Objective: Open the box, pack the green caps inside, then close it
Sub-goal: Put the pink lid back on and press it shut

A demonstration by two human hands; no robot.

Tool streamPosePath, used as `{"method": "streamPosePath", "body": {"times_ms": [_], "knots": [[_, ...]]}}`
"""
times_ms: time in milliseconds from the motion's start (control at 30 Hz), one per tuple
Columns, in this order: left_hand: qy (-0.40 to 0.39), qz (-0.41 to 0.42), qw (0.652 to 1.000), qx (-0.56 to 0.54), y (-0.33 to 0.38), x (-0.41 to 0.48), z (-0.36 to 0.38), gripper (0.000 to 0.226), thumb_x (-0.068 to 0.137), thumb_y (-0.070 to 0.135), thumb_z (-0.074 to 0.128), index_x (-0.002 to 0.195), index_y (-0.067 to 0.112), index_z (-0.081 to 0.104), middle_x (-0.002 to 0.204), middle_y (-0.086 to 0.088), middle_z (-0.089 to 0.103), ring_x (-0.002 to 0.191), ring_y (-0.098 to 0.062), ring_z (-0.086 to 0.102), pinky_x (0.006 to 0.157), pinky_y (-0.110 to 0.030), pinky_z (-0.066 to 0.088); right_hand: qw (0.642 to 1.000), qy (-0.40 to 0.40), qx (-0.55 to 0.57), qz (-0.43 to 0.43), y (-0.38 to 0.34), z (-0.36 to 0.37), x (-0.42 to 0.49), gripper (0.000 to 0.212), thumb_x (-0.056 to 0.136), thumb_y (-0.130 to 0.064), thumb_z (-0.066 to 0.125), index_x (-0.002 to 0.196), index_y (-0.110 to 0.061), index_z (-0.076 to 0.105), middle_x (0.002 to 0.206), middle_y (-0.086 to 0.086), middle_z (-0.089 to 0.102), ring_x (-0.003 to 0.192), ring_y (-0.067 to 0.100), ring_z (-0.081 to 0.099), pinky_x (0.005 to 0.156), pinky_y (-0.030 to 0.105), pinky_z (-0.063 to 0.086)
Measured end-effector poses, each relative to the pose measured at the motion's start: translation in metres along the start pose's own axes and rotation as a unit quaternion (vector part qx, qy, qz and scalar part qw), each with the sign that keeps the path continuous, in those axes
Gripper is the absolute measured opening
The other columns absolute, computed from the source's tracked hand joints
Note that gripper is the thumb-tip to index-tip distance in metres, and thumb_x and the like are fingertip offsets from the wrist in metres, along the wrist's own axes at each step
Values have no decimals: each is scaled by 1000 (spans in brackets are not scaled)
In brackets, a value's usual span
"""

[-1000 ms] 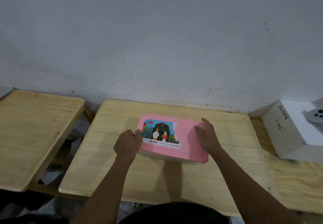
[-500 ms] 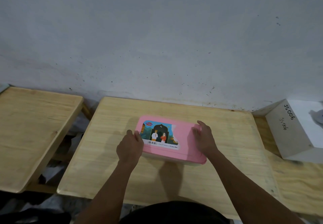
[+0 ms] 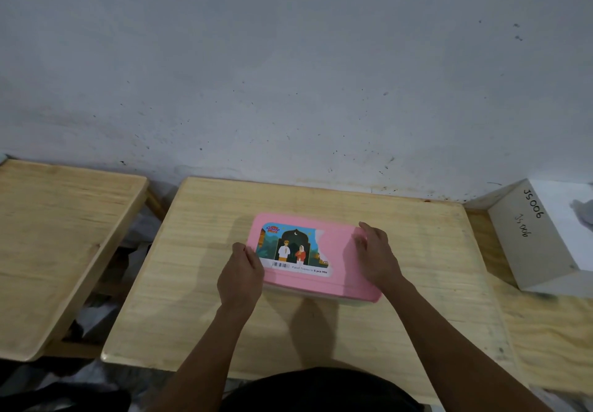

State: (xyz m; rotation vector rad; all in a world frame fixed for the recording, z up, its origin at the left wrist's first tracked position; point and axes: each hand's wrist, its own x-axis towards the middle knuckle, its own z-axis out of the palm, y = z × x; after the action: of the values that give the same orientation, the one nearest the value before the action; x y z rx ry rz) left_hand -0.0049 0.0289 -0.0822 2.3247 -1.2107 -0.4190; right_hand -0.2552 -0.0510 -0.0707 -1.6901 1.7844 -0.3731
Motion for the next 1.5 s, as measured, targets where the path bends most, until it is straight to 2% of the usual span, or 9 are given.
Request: {"method": "streamPosePath", "body": {"times_ms": [200, 333, 467, 633, 733, 933, 1033, 1267, 1500], "knots": [[10, -7, 1000, -9, -2, -5, 3, 24, 101, 28, 30, 102, 10, 47, 81, -9, 67, 72, -32, 66, 58, -36, 50, 997, 51, -55, 35, -8, 13, -11, 49, 103, -28, 27, 151, -16, 25, 158, 11, 18, 141, 29, 29, 103, 48, 42], [26, 18, 998, -62, -11, -11, 7, 31, 101, 26, 30, 123, 14, 49, 96, -9, 69, 85, -30, 67, 65, -34, 50, 988, 109, -113, 1, -3, 26, -21, 46, 102, -25, 30, 147, -15, 32, 156, 17, 24, 145, 31, 22, 105, 49, 39], [7, 45, 995, -91, -19, -9, 12, 42, 101, 21, 35, 141, 11, 40, 123, -11, 63, 109, -27, 62, 85, -40, 55, 982, 122, -139, -27, -4, 28, -23, 45, 99, -25, 28, 141, -12, 40, 150, 22, 32, 142, 38, 27, 104, 52, 42], [-52, 46, 986, -149, -23, -9, 10, 46, 101, 15, 34, 147, 8, 32, 142, -13, 49, 128, -27, 50, 104, -32, 43, 978, 110, -175, -33, -3, 31, -30, 47, 99, -32, 23, 142, -16, 34, 151, 22, 31, 142, 39, 25, 103, 54, 41], [-76, 59, 983, -155, -28, -11, 10, 48, 102, 16, 32, 149, 10, 27, 148, -11, 42, 134, -25, 45, 109, -39, 41, 976, 102, -190, -32, -6, 31, -31, 50, 98, -37, 19, 143, -17, 31, 153, 20, 30, 144, 39, 23, 103, 56, 40], [-45, 72, 996, -19, -16, -1, 5, 55, 94, 30, 26, 145, 11, 32, 138, -12, 48, 117, -30, 51, 89, -46, 50, 975, 89, -197, -59, -4, 32, -29, 51, 102, -32, 21, 150, -16, 25, 161, 6, 20, 150, 22, 9, 118, 54, 16], [-30, 118, 991, 55, -1, 7, 9, 59, 91, 37, 26, 143, 10, 35, 146, -15, 42, 126, -34, 47, 91, -48, 48, 974, 74, -199, -83, -3, 30, -30, 51, 102, -33, 21, 151, -21, 23, 161, 4, 19, 150, 21, 8, 119, 51, 13], [-69, 229, 960, 148, 15, 26, 17, 61, 93, 41, 29, 148, 17, 24, 160, -3, 17, 149, -21, 14, 113, -52, 28, 968, 103, -204, -104, -4, 32, -26, 56, 95, -34, 22, 144, -13, 39, 151, 12, 39, 145, 29, 26, 118, 51, 20], [-80, 223, 963, 131, 15, 31, 19, 61, 90, 43, 35, 144, 15, 32, 158, -2, 25, 148, -19, 18, 98, -43, 45, 969, 127, -174, -119, 4, 36, -22, 52, 94, -35, 35, 141, -14, 43, 149, 11, 43, 144, 27, 30, 118, 48, 21]]}}
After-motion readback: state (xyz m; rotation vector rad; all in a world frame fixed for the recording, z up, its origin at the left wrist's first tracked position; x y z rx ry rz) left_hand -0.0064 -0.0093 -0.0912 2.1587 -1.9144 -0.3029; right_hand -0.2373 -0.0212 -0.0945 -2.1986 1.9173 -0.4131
